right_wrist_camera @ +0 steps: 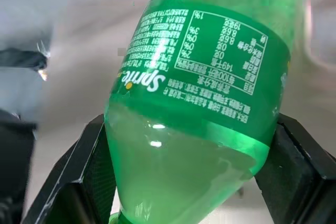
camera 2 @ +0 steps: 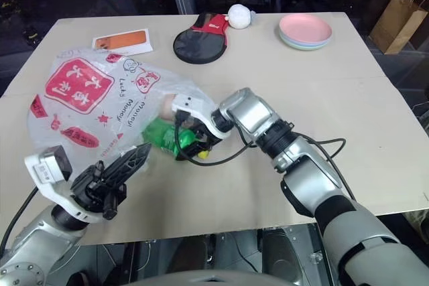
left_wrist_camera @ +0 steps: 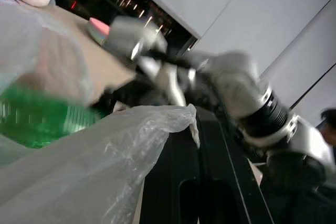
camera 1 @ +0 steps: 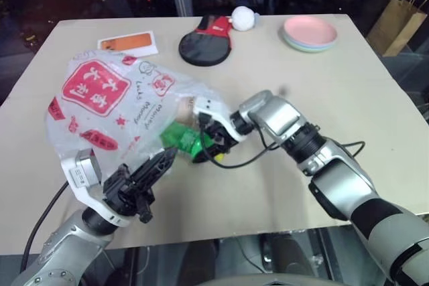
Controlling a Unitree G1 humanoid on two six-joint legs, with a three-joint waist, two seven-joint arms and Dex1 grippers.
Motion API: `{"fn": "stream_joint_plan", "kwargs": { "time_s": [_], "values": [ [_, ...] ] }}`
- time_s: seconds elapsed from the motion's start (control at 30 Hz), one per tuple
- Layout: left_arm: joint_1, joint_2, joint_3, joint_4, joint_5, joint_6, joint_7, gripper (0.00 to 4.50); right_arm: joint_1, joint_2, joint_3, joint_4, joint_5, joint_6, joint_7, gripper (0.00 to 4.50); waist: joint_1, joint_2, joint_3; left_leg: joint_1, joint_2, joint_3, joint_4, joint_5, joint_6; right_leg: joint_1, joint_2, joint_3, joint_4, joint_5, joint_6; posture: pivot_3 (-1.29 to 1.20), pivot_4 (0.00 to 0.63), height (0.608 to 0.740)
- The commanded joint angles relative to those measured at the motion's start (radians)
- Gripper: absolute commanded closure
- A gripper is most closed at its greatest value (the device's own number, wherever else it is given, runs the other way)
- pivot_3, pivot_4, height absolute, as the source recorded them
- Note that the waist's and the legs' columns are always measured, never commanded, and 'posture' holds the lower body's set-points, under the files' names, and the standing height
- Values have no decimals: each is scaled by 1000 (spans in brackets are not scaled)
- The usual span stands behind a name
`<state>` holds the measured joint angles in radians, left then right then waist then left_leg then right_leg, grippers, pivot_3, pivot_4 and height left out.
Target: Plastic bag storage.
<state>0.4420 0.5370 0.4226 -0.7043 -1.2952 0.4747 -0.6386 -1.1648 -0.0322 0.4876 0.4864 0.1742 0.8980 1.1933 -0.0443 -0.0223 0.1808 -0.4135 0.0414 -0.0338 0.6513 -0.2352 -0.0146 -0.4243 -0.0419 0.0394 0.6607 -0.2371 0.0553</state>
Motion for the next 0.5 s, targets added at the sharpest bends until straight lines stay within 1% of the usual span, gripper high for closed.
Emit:
{"fn": "stream_joint_plan", "kwargs": {
  "time_s": [0.03, 0.1, 0.23, 0.27, 0.3, 0.37, 0.43, 0.47, 0.5],
  "values": [
    [-6, 2, -4, -11, 17, -9, -23, 4500, -63, 54, -91, 6, 63, 62, -33, 1484, 1, 0, 0, 0, 0, 0, 0, 0, 0, 0, 0, 0, 0, 0, 0, 0, 150, 740],
    [-14, -5, -20, -13, 27, -8, -21, 4500, -96, 114, -171, 69, 87, 104, -116, 1484, 1, 0, 0, 0, 0, 0, 0, 0, 0, 0, 0, 0, 0, 0, 0, 0, 150, 740],
    [-66, -26, -19, -6, -16, -19, 12, 4500, -119, 250, -292, 265, 59, -7, -393, 1484, 2, 0, 0, 0, 0, 0, 0, 0, 0, 0, 0, 0, 0, 0, 0, 0, 150, 740],
    [-74, -29, -16, -5, -23, -20, 19, 4500, -126, 267, -314, 301, 59, -18, -430, 1484, 7, 0, 0, 0, 0, 0, 0, 0, 0, 0, 0, 0, 0, 0, 0, 0, 150, 740],
    [-84, -32, -13, -4, -30, -20, 26, 4500, -130, 278, -326, 343, 53, -70, -473, 1484, 14, -1, -1, -1, 0, -1, 0, 0, 0, 0, 0, -1, 0, 0, 0, 0, 150, 740],
    [-96, -36, -8, -3, -42, -20, 39, 4500, -141, 285, -342, 403, 48, -145, -526, 1484, 13, -2, -1, -1, 0, 0, 0, 0, 0, 1, -1, -2, -1, 0, 0, 0, 150, 740],
    [-101, -40, -5, -1, -52, -21, 52, 4500, -161, 293, -394, 458, 70, -193, -573, 429, 8, -2, -1, -1, -1, 0, 0, 0, 0, 0, -1, 0, -2, 0, 0, 0, 150, 740],
    [-103, -43, -6, 3, -50, -22, 57, 4500, -168, 296, -421, 471, 87, -212, -584, 68, 6, -2, -1, -1, -1, 0, 0, 0, 0, 0, -1, 0, -1, 0, 0, 0, 150, 740],
    [-107, -48, -8, 11, -41, -25, 65, 4500, -172, 297, -438, 477, 96, -222, -589, 25, 3, -2, -1, -1, -1, 0, 0, 0, 0, 0, -1, 0, -1, 0, 0, 0, 150, 740]
  ]
}}
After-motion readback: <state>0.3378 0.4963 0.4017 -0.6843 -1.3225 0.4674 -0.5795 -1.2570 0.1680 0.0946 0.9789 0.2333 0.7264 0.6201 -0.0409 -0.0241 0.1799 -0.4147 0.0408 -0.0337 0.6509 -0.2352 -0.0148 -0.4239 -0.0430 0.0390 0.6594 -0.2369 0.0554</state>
